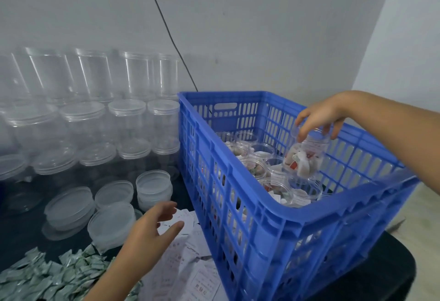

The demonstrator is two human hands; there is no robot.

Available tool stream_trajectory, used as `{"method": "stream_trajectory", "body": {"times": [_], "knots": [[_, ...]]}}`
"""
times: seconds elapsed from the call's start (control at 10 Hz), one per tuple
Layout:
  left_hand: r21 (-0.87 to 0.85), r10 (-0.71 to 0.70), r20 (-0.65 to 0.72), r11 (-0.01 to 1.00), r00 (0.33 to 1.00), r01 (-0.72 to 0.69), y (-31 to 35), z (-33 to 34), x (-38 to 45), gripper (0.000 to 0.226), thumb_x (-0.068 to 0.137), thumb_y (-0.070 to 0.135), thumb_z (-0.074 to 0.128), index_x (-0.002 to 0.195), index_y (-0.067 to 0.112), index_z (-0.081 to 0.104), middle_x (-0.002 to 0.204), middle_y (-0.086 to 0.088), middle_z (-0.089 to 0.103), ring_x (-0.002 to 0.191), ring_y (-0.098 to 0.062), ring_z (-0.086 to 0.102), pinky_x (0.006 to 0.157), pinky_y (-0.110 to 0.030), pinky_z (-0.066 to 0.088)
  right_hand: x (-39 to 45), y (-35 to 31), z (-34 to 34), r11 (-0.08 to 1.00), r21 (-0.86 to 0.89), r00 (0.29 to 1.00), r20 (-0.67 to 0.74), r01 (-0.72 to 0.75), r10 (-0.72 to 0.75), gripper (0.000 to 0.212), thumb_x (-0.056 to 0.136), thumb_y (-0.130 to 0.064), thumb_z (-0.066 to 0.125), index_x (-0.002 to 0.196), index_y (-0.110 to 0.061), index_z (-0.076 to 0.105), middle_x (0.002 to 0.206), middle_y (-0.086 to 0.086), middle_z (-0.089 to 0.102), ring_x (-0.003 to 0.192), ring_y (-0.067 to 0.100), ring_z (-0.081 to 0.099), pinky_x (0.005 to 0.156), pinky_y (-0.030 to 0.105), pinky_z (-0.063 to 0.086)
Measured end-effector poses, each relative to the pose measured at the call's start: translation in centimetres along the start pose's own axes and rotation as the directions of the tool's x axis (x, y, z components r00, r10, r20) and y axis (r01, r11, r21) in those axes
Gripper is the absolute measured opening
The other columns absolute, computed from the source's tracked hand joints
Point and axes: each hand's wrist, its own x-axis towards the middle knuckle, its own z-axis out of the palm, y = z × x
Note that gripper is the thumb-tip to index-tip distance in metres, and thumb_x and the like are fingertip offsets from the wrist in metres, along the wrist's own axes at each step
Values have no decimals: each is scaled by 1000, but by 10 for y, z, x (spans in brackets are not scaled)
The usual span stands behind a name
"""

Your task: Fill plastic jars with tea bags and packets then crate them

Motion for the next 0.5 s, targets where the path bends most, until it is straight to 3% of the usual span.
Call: {"method": "stream_trajectory", "body": {"times": [0.1, 0.3, 0.4, 0.5], "knots": [[5, 0, 7, 1000, 1000, 0, -1, 0, -1, 36, 86, 34, 66, 113, 44, 46, 102, 24, 58, 100, 8, 54, 72, -6, 41, 4, -3, 3, 999, 30, 1000, 3, 14, -14, 81, 81, -51, 76, 149, -36, 34, 161, 6, 27, 99, 25, 60, 58, 28, 58], [10, 11, 5, 1000, 1000, -11, -6, -2, -4, 37, 87, 34, 65, 119, 40, 48, 105, 22, 59, 101, 7, 54, 76, -7, 39, 7, -6, 5, 1000, 15, 999, 30, -16, 15, 101, 78, -65, 70, 157, -41, 13, 167, 2, 14, 118, 34, 56, 79, 38, 60], [13, -5, 2, 1000, 1000, 5, -8, -6, -5, 37, 87, 34, 65, 119, 39, 49, 105, 23, 58, 101, 8, 54, 75, -7, 40, 4, -8, 2, 1000, 22, 999, 37, -19, 18, 102, 82, -66, 66, 159, -37, 5, 168, 0, 9, 142, 35, 37, 99, 47, 48], [-29, -10, -27, 1000, 1000, 9, -9, -10, -8, 36, 86, 31, 67, 117, 37, 51, 105, 22, 58, 102, 6, 55, 82, -12, 41, -20, -14, -12, 990, 24, 972, -195, 139, -131, 101, 85, -56, 66, 160, -24, 8, 167, 5, 13, 152, 28, 20, 120, 46, 24]]}}
